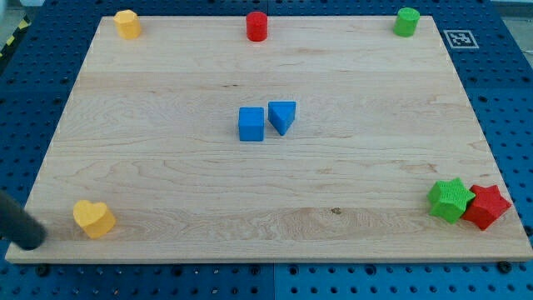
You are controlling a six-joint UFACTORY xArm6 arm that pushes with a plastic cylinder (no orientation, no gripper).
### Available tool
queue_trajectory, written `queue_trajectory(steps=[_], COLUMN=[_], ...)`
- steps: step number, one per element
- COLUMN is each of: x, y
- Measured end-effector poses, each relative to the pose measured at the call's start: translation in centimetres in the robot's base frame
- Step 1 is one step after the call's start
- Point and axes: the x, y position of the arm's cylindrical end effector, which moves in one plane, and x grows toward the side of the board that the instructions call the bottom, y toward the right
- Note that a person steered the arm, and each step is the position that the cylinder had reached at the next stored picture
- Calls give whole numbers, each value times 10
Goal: Push the yellow heart towards the blue cube
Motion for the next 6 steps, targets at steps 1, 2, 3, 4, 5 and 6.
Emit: queue_trajectory(steps=[1,2,3,4,5,6], x=[-14,-15,-15,-15,-15,-16], y=[58,103,134,150,150,132])
